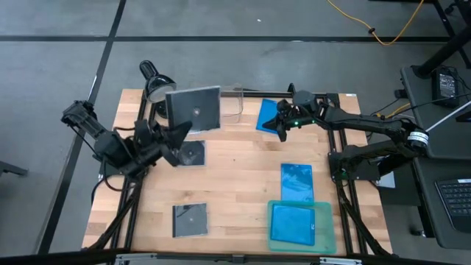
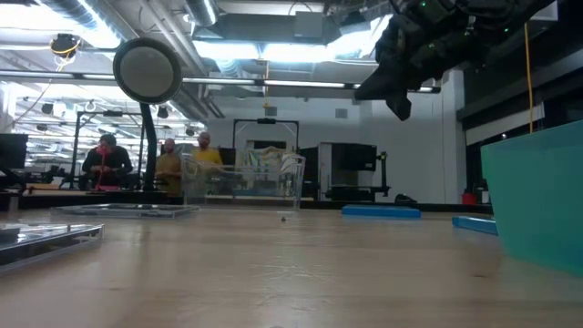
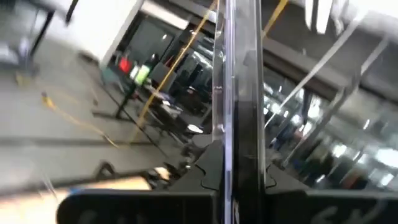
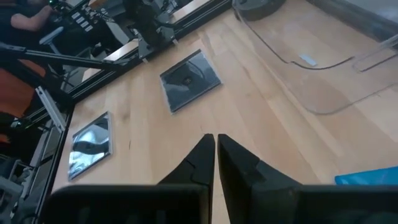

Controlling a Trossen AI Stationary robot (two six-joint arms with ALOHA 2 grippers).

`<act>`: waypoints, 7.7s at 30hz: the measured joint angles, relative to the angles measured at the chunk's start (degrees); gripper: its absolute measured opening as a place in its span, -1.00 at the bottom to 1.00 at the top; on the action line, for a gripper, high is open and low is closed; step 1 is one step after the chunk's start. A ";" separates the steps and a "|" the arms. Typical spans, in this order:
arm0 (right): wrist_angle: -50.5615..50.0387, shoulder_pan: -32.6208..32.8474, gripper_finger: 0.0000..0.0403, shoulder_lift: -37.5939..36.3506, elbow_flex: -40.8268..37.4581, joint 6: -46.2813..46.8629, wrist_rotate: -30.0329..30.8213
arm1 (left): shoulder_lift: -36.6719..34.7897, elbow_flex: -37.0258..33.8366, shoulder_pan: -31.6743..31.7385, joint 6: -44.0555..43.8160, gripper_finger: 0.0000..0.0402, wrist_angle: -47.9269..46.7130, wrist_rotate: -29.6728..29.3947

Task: Pick & place jewel cases by type
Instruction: Put the top right black cd case into the transparent bin, then put the top black cd case into the transparent bin

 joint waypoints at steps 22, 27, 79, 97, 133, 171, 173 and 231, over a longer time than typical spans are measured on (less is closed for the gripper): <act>0.08 1.68 -0.87 0.00 0.02 -4.78 -5.22 | -0.56 0.02 8.22 -3.90 -0.97 -0.52 -6.46; 1.53 1.68 -0.87 0.00 0.02 -6.88 -8.87 | 0.00 0.02 13.97 -3.37 -0.97 -0.54 -6.46; 2.86 0.55 -0.87 -0.02 0.02 -12.05 -18.12 | 24.78 0.02 61.61 -41.37 -0.97 -46.94 54.92; 2.45 0.52 -0.87 0.00 0.02 -14.87 -18.05 | 28.15 0.02 61.68 -44.52 -0.97 -46.39 58.10; -0.50 -2.02 -0.87 0.02 0.02 -18.60 -18.08 | 39.85 1.77 63.64 -53.92 -0.81 -28.74 65.82; -3.53 -3.76 -0.87 0.02 0.02 -22.83 -18.74 | 34.31 8.35 63.30 -41.57 -0.41 -55.59 59.52; -3.52 -3.87 -0.87 0.02 0.02 -23.54 -18.72 | 33.81 10.01 63.27 -40.51 -0.41 -56.74 58.47; 3.82 7.87 -0.87 16.52 0.00 -18.66 -0.02 | 16.57 -15.25 22.00 -86.44 -1.00 -116.87 51.64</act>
